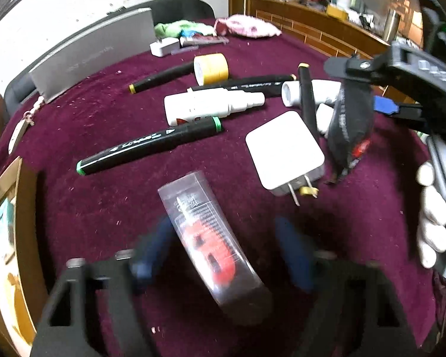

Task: Organize objects
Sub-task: 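Grasp the clear box with the left gripper while the right gripper grasps a black marker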

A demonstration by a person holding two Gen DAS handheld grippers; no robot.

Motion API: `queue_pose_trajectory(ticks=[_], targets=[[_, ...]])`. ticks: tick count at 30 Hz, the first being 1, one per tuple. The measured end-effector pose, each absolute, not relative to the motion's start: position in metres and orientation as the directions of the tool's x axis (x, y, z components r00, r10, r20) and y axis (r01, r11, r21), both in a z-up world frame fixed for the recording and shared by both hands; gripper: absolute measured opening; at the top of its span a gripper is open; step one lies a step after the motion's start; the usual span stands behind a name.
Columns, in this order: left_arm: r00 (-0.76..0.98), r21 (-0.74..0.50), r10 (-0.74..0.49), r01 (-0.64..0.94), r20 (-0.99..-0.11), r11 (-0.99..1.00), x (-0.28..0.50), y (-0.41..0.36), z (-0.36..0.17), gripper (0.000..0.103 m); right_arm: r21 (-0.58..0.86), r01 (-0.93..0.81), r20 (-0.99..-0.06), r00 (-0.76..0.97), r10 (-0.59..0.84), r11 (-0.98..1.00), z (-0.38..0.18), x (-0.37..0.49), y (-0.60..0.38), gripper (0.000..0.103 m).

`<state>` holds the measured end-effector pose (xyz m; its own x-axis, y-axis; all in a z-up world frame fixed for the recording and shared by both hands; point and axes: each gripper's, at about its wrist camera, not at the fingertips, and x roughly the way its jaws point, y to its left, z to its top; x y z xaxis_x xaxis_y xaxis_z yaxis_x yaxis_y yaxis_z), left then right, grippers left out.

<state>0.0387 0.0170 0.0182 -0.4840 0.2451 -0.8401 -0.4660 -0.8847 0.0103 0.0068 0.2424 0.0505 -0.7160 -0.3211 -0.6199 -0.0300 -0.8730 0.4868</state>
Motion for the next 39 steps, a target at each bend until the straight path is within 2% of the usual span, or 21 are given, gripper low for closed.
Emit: queue_pose_trajectory(ticks=[1,2,6,11,15,18,21,25,28,32,37,39], targets=[[-0.481,-0.004,0.253,-0.459,-0.84,-0.888,0.044,0.015,0.022,0.022,0.482,-0.03,-0.622,-0.715,-0.318,-0.876,0.05,0.006,0.242,0.08],[-0.465,-0.055,0.283,-0.445,-0.839,-0.894,0.046,0.007,0.025,0.023,0.475,-0.031,-0.625,-0.715,-0.313,-0.879,0.05,0.006,0.241,0.08],[-0.5,-0.116,0.307,-0.377,-0.81,-0.919,0.057,-0.017,0.033,0.023,0.451,-0.03,-0.631,-0.717,-0.295,-0.892,0.05,0.007,0.238,0.08],[-0.58,-0.202,0.354,-0.312,-0.734,-0.928,0.073,-0.053,0.055,0.023,0.407,-0.021,-0.624,-0.737,-0.261,-0.913,0.055,0.011,0.233,0.08],[-0.644,-0.224,0.367,-0.295,-0.671,-0.929,0.09,-0.074,0.075,0.023,0.384,-0.015,-0.611,-0.754,-0.242,-0.923,0.062,0.015,0.227,0.08],[-0.674,-0.225,0.368,-0.293,-0.64,-0.929,0.103,-0.091,0.085,0.023,0.441,0.025,-0.595,-0.741,-0.313,-0.897,0.075,0.022,0.219,0.08],[-0.694,-0.248,0.382,-0.29,-0.611,-0.924,0.11,-0.107,0.091,0.023,0.437,0.116,-0.594,-0.707,-0.383,-0.892,0.095,0.02,0.193,0.08],[-0.708,-0.295,0.403,-0.279,-0.58,-0.914,0.116,-0.128,0.093,0.023,0.344,0.261,-0.645,-0.633,-0.429,-0.902,0.113,0.003,0.137,0.081],[-0.715,-0.314,0.401,-0.261,-0.572,-0.913,0.117,-0.143,0.09,0.023,0.235,0.391,-0.74,-0.521,-0.425,-0.89,0.105,-0.017,0.082,0.08],[-0.726,-0.338,0.393,-0.231,-0.564,-0.912,0.118,-0.166,0.086,0.023,0.055,0.495,-0.85,-0.433,-0.301,-0.867,0.073,-0.045,0.017,0.08],[-0.74,-0.352,0.368,-0.188,-0.563,-0.917,0.117,-0.197,0.083,0.023,-0.134,0.54,-0.893,-0.429,-0.135,-0.831,0.041,-0.069,-0.016,0.079],[-0.743,-0.36,0.365,-0.177,-0.561,-0.916,0.117,-0.207,0.08,0.023,-0.158,0.548,-0.906,-0.41,-0.099,-0.822,0.031,-0.074,-0.018,0.072]])
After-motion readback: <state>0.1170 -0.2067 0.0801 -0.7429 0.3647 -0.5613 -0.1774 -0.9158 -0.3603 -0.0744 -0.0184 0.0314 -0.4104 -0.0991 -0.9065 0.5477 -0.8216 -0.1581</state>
